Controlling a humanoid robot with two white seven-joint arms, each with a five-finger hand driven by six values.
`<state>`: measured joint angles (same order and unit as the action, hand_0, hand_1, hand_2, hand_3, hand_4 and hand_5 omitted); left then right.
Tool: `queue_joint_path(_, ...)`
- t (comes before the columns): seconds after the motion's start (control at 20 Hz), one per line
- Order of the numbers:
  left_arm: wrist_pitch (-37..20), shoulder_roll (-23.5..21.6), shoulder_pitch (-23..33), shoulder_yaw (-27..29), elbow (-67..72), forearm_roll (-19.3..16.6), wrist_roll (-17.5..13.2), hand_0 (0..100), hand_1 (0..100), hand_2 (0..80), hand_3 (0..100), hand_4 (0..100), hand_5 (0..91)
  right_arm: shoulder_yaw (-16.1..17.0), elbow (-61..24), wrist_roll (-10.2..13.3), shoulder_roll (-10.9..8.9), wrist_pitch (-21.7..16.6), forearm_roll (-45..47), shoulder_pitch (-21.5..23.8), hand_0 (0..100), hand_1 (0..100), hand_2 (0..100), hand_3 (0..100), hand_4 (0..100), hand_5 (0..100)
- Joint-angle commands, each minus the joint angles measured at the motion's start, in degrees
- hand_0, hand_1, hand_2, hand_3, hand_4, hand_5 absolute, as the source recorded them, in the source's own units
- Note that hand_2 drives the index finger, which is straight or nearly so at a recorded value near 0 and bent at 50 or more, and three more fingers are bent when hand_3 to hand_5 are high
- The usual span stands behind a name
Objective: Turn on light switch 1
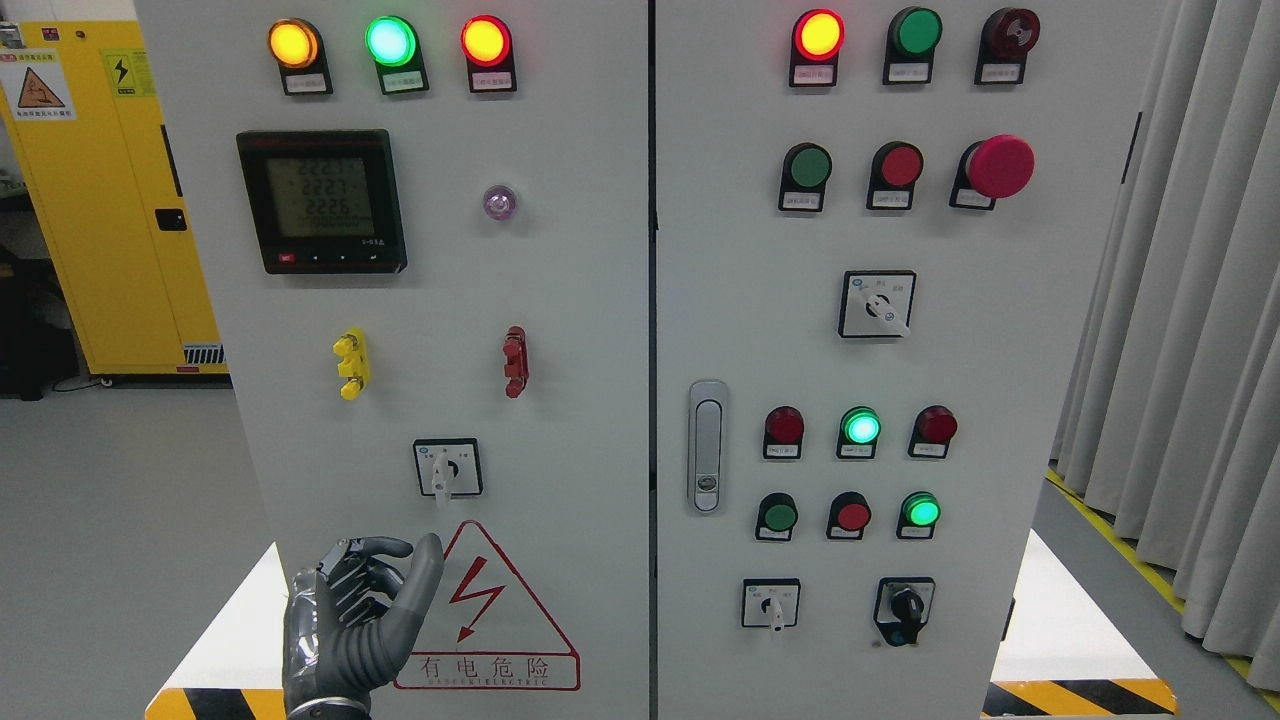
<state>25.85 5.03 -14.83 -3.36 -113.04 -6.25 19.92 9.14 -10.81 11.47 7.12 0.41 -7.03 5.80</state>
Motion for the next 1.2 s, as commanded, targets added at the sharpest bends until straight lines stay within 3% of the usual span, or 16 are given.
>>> queue_joint_path(0.0,0.61,1.83,-1.60,-0.69,0.19,-0.69,0.90,22,68,57.4,87,80,82.9,0.00,0.00,-0.05,0.00,0.03,0.00,0.00,0,50,4,0,0,0)
queue_joint_path(0.5,2.89,1.83,-4.15,-0.95,0.63,-0.69,3.18,24,68,57.3,87,80,83.1,0.00,0.00,-0.05,0.00,0.03,0.00,0.00,0,50,4,0,0,0)
queue_joint_path(1.15,4.83,1.83,-5.03,-1.13,1.33,-0.69,3.28,25,70,57.1,87,80,83.2,0.00,0.00,-0.05,0.00,0.03,0.00,0.00,0,50,4,0,0,0)
